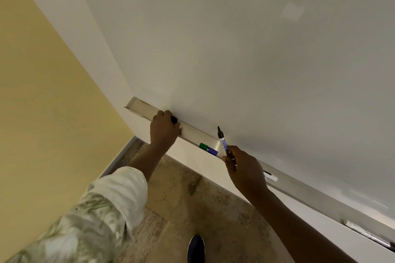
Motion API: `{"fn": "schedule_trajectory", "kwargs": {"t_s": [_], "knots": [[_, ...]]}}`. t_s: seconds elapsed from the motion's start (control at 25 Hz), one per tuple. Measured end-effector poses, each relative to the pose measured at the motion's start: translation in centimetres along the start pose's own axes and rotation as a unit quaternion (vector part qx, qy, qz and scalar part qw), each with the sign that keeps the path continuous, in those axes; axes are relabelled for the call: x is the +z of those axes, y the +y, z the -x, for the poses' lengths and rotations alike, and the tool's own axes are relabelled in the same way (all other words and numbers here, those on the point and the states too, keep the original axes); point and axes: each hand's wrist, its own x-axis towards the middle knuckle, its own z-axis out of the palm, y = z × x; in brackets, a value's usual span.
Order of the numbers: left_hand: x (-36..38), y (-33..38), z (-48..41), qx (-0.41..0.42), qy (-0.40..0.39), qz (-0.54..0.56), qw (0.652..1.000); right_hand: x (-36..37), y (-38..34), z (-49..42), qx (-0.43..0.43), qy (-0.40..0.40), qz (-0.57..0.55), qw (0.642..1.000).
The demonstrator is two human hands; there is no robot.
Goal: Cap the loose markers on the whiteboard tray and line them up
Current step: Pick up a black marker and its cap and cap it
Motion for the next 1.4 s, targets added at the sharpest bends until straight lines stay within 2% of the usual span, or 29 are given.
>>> {"fn": "schedule_trajectory", "kwargs": {"t_s": [0.12, 0.44, 0.6, 0.68, 0.72, 0.8, 0.88, 1.0, 1.08, 1.4], "knots": [[0.6, -0.4, -1.0, 0.023, 0.003, -0.052, 0.998, -0.4, 0.2, 1.0, 0.002, 0.007, 0.018, 1.000], [1.5, -0.1, -1.0, 0.061, 0.020, -0.069, 0.996, -2.0, -0.3, 3.1, 0.006, 0.011, 0.033, 0.999], [0.5, 1.3, 1.5, 0.038, 0.022, 0.047, 0.998, -3.5, -1.2, 4.6, 0.003, 0.021, 0.034, 0.999], [-0.7, 3.4, 3.6, 0.049, -0.010, 0.142, 0.989, -4.5, -1.7, 5.5, 0.002, 0.024, 0.043, 0.999], [-1.7, 5.0, 4.9, 0.040, -0.044, 0.221, 0.974, -5.3, -1.9, 6.0, 0.007, 0.025, 0.046, 0.999], [-3.8, 8.3, 7.9, -0.001, -0.119, 0.405, 0.907, -7.1, -2.6, 7.1, 0.022, 0.023, 0.042, 0.999], [-5.7, 11.1, 10.9, -0.003, -0.150, 0.509, 0.848, -9.0, -3.1, 8.3, 0.027, 0.026, 0.041, 0.998], [-7.3, 14.0, 14.2, 0.016, -0.166, 0.558, 0.813, -11.8, -3.5, 9.9, 0.030, 0.030, 0.049, 0.998], [-8.1, 15.5, 15.7, 0.018, -0.161, 0.567, 0.808, -13.1, -3.4, 10.9, 0.034, 0.033, 0.058, 0.997], [-9.1, 20.8, 19.8, 0.082, -0.161, 0.519, 0.835, -17.3, -2.9, 14.5, 0.037, 0.070, 0.070, 0.994]]}}
